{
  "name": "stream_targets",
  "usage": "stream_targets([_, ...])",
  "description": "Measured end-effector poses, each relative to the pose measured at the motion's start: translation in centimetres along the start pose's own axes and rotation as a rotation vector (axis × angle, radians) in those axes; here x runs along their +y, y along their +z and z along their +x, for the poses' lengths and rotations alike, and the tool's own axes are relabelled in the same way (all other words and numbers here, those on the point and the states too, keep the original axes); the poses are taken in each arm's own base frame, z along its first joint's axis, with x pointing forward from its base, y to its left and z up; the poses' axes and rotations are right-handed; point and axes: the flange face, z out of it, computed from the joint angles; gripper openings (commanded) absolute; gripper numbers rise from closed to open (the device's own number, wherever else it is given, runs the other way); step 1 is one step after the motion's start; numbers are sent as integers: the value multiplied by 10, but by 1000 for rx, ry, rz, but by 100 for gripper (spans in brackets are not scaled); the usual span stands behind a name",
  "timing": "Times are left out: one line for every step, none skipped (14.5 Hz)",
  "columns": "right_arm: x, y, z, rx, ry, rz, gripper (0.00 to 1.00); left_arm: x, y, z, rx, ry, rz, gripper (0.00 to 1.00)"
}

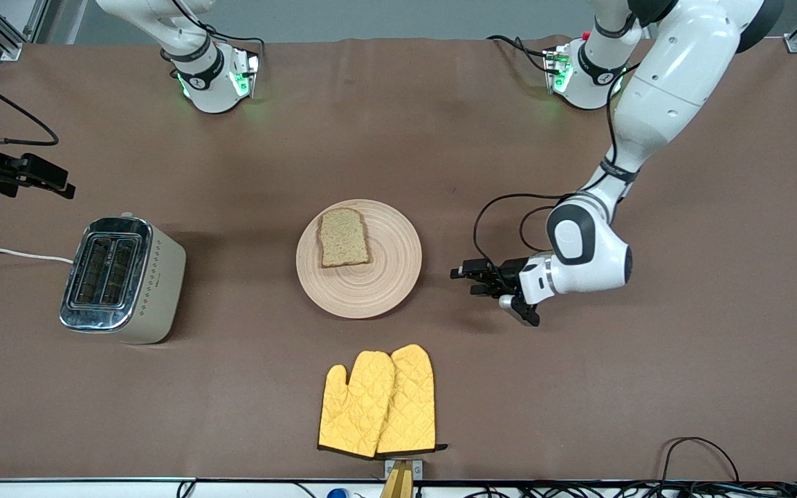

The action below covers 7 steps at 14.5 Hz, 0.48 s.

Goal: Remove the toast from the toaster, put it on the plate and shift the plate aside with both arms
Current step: 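Reach the left gripper to the plate rim and grasp it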

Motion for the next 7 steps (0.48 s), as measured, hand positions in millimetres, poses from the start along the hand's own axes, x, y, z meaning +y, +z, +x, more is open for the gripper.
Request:
stream_targets([0, -10, 1, 26, 0, 0, 100, -3, 8, -2, 11, -2, -21, 74])
stream_targets([0, -20, 1, 49, 0, 0, 100, -4, 15, -4, 21, -15, -39, 69])
stream_targets([1, -28, 2, 67, 1, -1, 100, -4, 22, -6, 26, -29, -53, 65])
stream_targets([1, -32, 2, 77, 2, -2, 100, -2, 29, -8, 23, -37, -62, 62])
stream_targets([2, -33, 3, 80, 5, -2, 100, -1, 37, -10, 17, -40, -68, 59])
stream_targets([4, -33, 4, 81, 7, -3, 100, 2, 44, -12, 9, -39, -73, 54])
stream_targets([5, -32, 5, 82, 9, -3, 100, 5, 52, -14, 4, -40, -79, 51])
